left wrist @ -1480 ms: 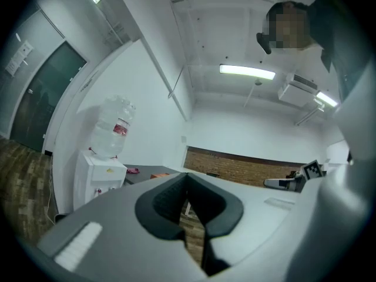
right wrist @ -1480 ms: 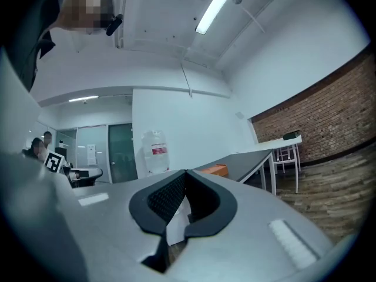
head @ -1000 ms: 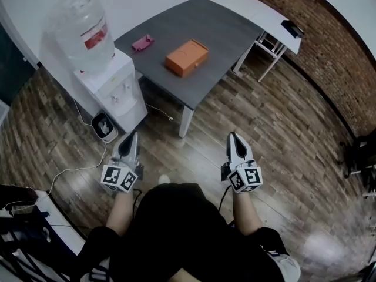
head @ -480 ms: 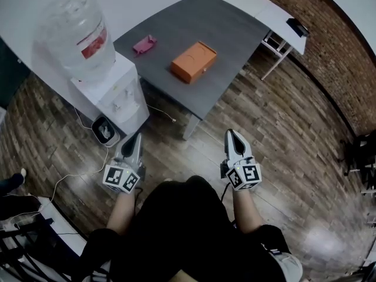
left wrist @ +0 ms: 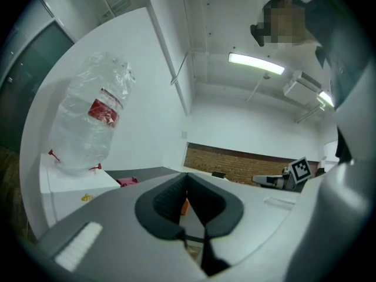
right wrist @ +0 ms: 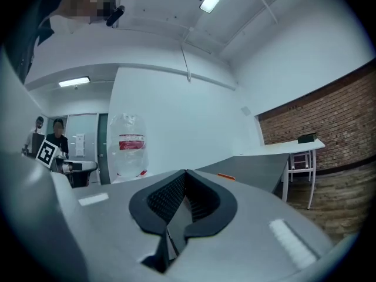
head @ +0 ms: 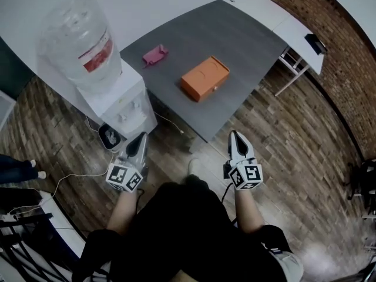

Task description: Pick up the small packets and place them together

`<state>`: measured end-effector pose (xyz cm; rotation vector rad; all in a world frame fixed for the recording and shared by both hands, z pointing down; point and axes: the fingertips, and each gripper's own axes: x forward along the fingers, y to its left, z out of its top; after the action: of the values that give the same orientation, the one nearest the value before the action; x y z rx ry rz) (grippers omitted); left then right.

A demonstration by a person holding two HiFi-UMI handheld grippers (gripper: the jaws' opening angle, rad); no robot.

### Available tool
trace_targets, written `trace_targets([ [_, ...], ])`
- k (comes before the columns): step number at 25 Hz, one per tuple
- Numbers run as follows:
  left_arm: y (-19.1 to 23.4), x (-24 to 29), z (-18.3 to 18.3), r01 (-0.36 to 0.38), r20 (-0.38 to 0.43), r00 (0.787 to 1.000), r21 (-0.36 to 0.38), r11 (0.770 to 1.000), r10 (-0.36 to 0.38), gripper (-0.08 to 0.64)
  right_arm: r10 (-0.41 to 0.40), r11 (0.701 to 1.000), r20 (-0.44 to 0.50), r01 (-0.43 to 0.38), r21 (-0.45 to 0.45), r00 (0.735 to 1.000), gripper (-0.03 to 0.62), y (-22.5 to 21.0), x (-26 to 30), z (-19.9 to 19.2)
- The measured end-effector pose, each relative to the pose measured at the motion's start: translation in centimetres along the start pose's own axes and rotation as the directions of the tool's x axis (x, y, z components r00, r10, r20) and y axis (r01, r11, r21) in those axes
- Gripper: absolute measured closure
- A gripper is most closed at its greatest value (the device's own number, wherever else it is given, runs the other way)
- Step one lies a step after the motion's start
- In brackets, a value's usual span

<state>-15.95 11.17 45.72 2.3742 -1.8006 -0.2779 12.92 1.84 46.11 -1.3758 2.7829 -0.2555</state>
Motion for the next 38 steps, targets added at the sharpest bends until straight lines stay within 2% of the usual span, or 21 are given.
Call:
trace_targets([
  [7, 2.3, 6.5, 0.9, -0.03, 0.007, 1.0, 0.038, 0.999, 0.03, 0.56, 0.063, 0.994, -0.018, -0.064, -0.084, 0.998, 0.591, -3.4, 7.7, 0.3],
  [13, 2.2, 12.4, 0.9, -0.038, 0.003, 0.999, 0.038, 0.999, 0.038, 0.56, 0.093, 0.991, -0.055, -0.098, -0.091, 0.994, 0.59, -7.1, 11.3, 0.5],
  [18, 1.7, 15.4, -0.4, -0.035, -0.039, 0.999, 0.025, 0.999, 0.036, 0.56, 0.114, 0.988, -0.1, -0.123, -0.094, 0.988, 0.589, -9.0, 12.9, 0.0],
  [27, 4.2, 18.4, -1.7, -0.015, -0.099, 0.995, 0.017, 1.0, 0.016, 0.56, 0.085, 0.992, -0.16, -0.098, -0.076, 0.983, 0.59, -10.0, 15.7, -2.3],
  [38, 7.4, 23.6, -2.4, 0.084, -0.152, 0.985, 0.017, 0.996, -0.08, 0.56, 0.006, 0.994, -0.23, -0.031, -0.105, 0.973, 0.589, -10.4, 18.8, -4.6],
])
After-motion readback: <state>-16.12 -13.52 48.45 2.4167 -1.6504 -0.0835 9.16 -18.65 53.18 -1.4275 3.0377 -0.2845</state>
